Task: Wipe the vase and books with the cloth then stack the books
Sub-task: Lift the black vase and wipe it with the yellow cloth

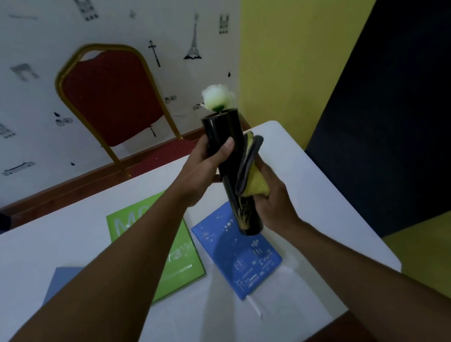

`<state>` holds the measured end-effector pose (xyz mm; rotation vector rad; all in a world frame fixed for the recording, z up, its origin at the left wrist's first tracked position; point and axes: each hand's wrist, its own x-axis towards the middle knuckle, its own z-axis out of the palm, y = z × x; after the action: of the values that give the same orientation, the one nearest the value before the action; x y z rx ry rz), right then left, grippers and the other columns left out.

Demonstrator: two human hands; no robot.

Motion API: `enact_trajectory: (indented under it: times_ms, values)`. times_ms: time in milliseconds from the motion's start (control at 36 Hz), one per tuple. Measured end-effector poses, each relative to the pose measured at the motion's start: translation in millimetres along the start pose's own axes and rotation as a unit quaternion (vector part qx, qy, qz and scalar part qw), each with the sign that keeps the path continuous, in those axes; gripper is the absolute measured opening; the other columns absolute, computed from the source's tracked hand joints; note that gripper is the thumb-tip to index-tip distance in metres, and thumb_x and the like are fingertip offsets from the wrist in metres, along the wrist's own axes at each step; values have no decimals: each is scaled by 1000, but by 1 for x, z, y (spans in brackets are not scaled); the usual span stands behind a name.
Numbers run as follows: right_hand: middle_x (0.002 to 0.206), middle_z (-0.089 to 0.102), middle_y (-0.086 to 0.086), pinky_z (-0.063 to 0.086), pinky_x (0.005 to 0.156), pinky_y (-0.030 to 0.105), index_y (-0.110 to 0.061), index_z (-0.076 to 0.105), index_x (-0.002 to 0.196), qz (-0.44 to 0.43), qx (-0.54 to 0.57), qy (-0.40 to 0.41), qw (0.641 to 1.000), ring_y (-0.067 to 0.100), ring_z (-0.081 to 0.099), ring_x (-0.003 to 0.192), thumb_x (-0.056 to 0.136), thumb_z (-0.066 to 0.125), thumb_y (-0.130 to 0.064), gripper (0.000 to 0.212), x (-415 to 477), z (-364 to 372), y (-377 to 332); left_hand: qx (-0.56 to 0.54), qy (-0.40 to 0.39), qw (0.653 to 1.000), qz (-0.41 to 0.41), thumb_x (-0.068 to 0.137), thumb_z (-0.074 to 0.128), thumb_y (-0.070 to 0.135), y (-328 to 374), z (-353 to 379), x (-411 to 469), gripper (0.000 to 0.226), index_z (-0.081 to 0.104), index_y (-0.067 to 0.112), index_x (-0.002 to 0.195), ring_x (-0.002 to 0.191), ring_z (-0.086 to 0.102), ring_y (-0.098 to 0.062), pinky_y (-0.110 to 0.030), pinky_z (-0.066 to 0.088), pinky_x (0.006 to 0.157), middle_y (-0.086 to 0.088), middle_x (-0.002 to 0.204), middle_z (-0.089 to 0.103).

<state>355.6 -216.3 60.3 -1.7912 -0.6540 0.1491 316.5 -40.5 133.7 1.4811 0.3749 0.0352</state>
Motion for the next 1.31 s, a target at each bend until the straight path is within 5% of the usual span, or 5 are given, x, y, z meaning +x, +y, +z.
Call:
enact_trajectory:
  times_ms: [278,639,861,972,1306]
  values:
    - [130,50,9,48,89,9,-30,26,158,29,-25,9,999,-5,53,115,88,64,-13,81,-43,14,28,-29,28,999,12,100,61,38,6,6,5,52,44,25,147,119,66,-13,-55,56,97,5,137,62]
    - [137,38,9,60,85,38,-44,22,155,-18,-153,55,986,30,58,117,81,68,-58,88,-38,11,24,-16,66,998,-2,88,64,65,30,27,12,59,47,34,135,111,66,-14,-44,60,84,8,127,64]
    - [146,33,11,58,93,47,-42,20,158,-29,-161,43,986,33,54,124,89,55,-41,78,-30,4,21,-16,107,994,29,88,78,40,36,23,15,46,54,25,124,107,71,-17,-49,62,88,0,121,68]
    - [162,23,9,34,110,8,-22,29,159,-19,-68,50,996,0,33,142,85,44,-16,76,12,-5,-8,-9,56,998,16,93,72,33,36,17,10,33,56,27,122,100,73,-13,-58,61,84,4,117,69]
    - [171,17,2,29,122,23,-20,15,163,-20,-24,-38,999,14,19,157,102,52,1,74,-31,9,26,-38,64,997,6,96,69,31,42,3,5,35,60,21,128,111,69,-24,-65,59,81,-5,125,68]
